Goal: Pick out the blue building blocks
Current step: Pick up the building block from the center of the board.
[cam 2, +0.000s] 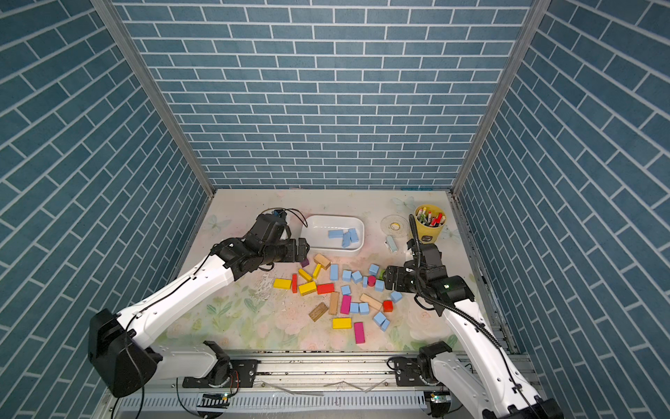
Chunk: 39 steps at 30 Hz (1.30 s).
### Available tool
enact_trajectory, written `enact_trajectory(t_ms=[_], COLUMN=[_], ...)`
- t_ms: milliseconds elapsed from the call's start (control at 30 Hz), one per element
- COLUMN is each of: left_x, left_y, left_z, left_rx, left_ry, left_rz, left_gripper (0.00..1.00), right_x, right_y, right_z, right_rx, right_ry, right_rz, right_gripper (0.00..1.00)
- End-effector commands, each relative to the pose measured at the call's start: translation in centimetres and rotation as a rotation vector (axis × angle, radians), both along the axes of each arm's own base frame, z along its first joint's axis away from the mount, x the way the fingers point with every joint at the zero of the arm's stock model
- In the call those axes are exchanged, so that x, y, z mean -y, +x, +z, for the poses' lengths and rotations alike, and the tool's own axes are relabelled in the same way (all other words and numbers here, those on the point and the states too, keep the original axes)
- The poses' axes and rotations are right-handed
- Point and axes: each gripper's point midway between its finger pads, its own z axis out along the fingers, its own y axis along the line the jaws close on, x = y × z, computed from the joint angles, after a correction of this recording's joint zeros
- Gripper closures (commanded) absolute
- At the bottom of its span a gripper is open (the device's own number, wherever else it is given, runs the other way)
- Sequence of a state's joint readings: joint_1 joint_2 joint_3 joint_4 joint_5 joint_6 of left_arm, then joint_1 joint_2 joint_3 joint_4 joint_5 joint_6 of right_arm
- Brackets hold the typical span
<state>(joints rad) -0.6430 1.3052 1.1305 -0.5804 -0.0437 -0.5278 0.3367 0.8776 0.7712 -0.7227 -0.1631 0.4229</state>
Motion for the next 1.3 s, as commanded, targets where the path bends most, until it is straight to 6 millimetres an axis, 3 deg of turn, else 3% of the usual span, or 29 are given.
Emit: enact_trajectory(t_ms=[0,233,467,700,833,1267], left_x=[-0.5,-1.3,1.1,3.7,4.7,4.7], left_y=[-1.8,-3.4,-3.4,-3.2,-3.1,-3.0], left_z=[-1.1,-1.8,-3.0,-4.2,-4.5,-4.9], left_rx=[-0.027,-0.006,-0.011,-0.021,-0.016,0.003], left_ry=[0.011,-0.011,-0.049,-0.018,-0.020,-0.001], left_rz=[-0.018,-0.046,-0.124,-0.202,-0.231,-0.245], left_gripper=[0.01,0.01,0.00,0.01,0.01,0.01], right_x=[-0.5,-1.3,-1.0,0.5,0.8,-2.2], right_y=[0.2,0.4,-0.6,-1.5,-0.9,2.5], right_z=[-1.3,-2.0,-2.3,-4.0,-4.5,-6.6], right_rx=[-0.046,-0.063,-0.075,-0.109,-0.119,-0.167], right_ry=[0.023,-0.014,-0.163,-0.237,-0.273,-0.298], right_rz=[-0.015,-0.016,0.005,-0.018,-0.033,-0.048], right_gripper=[0.10,0.10,0.10,0.20,0.23,0.29])
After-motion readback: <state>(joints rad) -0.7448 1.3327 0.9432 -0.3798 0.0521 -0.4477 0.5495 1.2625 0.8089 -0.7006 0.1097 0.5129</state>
